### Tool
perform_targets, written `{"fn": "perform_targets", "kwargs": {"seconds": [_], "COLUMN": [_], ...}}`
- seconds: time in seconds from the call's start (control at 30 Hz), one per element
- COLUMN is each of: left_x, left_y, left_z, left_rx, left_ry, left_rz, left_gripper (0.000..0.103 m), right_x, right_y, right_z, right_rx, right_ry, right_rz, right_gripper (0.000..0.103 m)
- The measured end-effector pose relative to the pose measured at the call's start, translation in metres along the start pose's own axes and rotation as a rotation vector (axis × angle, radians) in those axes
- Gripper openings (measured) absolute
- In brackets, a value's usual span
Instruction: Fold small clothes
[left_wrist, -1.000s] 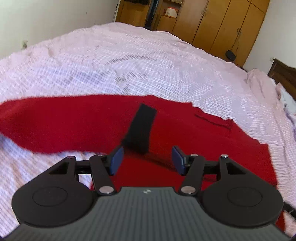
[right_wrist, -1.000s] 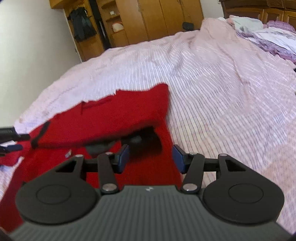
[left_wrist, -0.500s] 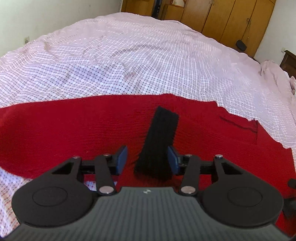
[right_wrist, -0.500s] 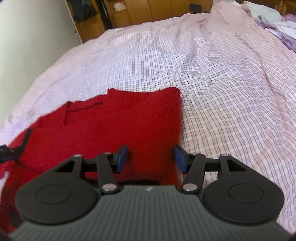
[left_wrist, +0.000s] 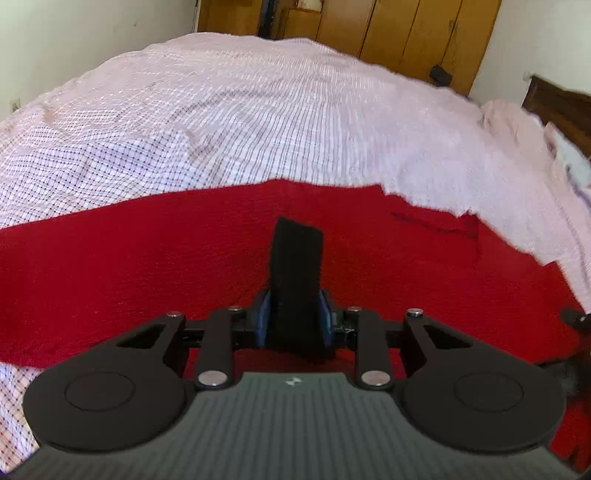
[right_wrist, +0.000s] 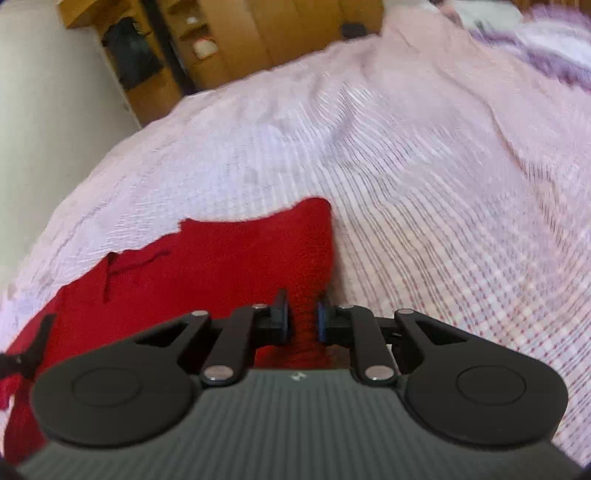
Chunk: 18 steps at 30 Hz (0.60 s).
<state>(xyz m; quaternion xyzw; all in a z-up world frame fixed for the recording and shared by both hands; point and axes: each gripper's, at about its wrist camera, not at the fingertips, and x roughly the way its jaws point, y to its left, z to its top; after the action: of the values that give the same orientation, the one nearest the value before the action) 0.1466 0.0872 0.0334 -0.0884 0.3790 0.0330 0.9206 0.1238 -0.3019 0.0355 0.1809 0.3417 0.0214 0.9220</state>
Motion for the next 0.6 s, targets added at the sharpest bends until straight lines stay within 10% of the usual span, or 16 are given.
{"fn": "perform_targets", "kwargs": {"seconds": [0.6], "left_x": [-0.039], "left_y": [0.02], "left_z": [-0.006], "left_rx": [-0.003], "left_ry": [-0.006], "left_rz": [0.051], "left_gripper": [0.033], "right_x": [-0.056], "right_y": [0.007], "right_z": [0.005], "right_rx": [-0.063], "right_ry": [-0.02], "right_rz": [0.04], "right_gripper": [0.04]}}
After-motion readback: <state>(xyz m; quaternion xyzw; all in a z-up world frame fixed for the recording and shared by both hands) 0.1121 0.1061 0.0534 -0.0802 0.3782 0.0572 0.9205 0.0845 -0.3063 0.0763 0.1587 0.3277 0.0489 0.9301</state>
